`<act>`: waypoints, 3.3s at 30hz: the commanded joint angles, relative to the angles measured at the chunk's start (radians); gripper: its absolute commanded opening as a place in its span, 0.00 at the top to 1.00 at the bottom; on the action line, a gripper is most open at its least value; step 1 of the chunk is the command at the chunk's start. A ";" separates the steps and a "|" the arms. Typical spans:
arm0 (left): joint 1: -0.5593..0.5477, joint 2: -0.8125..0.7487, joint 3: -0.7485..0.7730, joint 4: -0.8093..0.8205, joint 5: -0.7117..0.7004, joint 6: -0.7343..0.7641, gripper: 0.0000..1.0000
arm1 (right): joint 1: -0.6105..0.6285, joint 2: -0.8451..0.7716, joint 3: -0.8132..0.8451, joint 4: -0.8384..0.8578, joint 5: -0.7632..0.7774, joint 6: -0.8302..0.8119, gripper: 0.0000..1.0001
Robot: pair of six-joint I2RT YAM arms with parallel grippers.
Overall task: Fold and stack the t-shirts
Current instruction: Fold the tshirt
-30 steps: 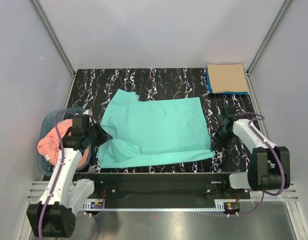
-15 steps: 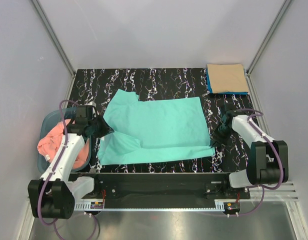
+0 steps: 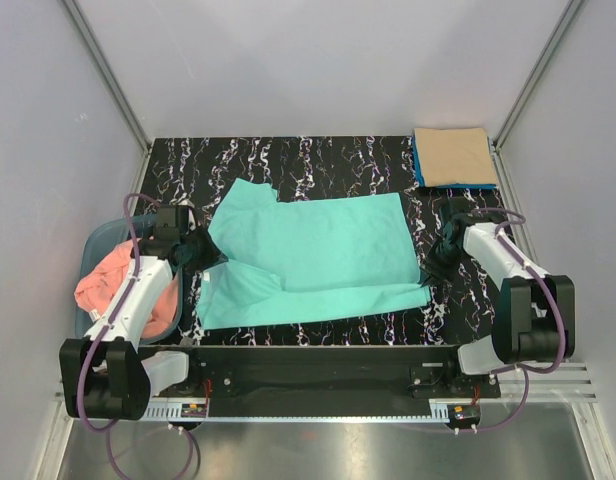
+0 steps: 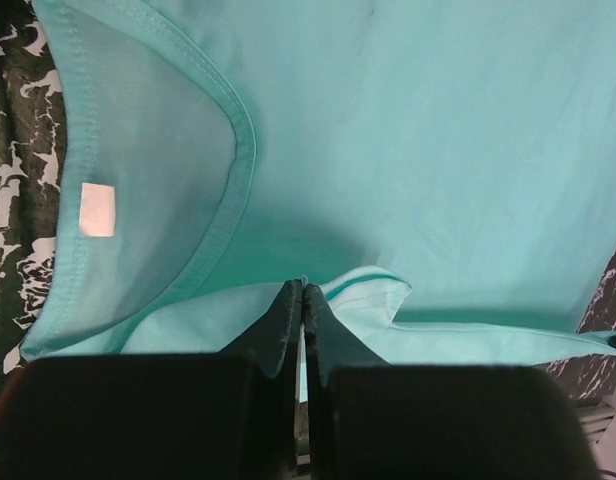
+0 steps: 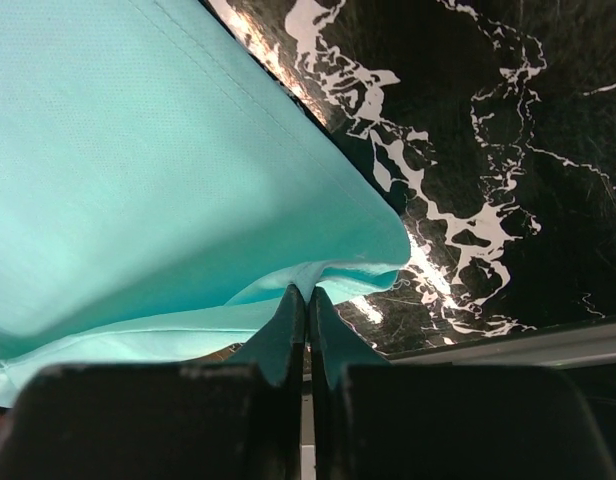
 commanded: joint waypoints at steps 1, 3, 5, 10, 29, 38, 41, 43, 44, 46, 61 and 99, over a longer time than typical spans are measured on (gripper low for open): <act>-0.002 -0.012 0.048 0.025 -0.068 0.011 1.00 | -0.002 0.012 0.048 0.014 0.006 -0.035 1.00; -0.002 -0.032 0.047 0.016 -0.091 0.010 1.00 | -0.002 0.020 0.053 0.023 0.003 -0.043 1.00; -0.002 -0.050 0.044 0.014 -0.108 0.007 1.00 | 0.000 0.031 0.061 0.029 -0.006 -0.049 1.00; -0.002 -0.057 0.045 0.049 -0.100 -0.003 1.00 | 0.000 0.086 0.098 0.040 -0.019 -0.061 1.00; -0.002 0.069 0.068 0.069 -0.119 0.010 1.00 | 0.000 0.229 0.177 0.067 -0.025 -0.094 0.98; -0.002 0.054 0.070 0.071 -0.143 -0.001 1.00 | -0.002 0.212 0.203 0.054 -0.016 -0.103 1.00; -0.002 0.068 0.074 0.074 -0.132 -0.010 1.00 | 0.000 0.221 0.210 0.058 -0.022 -0.104 1.00; -0.002 0.078 0.082 0.068 -0.135 -0.010 1.00 | 0.000 0.232 0.223 0.057 -0.025 -0.107 1.00; -0.002 0.080 0.085 0.062 -0.146 -0.010 1.00 | -0.002 0.241 0.226 0.055 -0.025 -0.109 1.00; -0.002 0.081 0.091 0.052 -0.165 -0.012 1.00 | -0.002 0.252 0.236 0.052 -0.020 -0.112 1.00; -0.002 0.100 0.070 0.069 -0.172 -0.009 1.00 | -0.002 0.328 0.260 0.069 -0.036 -0.109 1.00; -0.002 0.103 0.060 0.052 -0.223 -0.024 1.00 | 0.000 0.376 0.308 0.086 -0.036 -0.095 0.98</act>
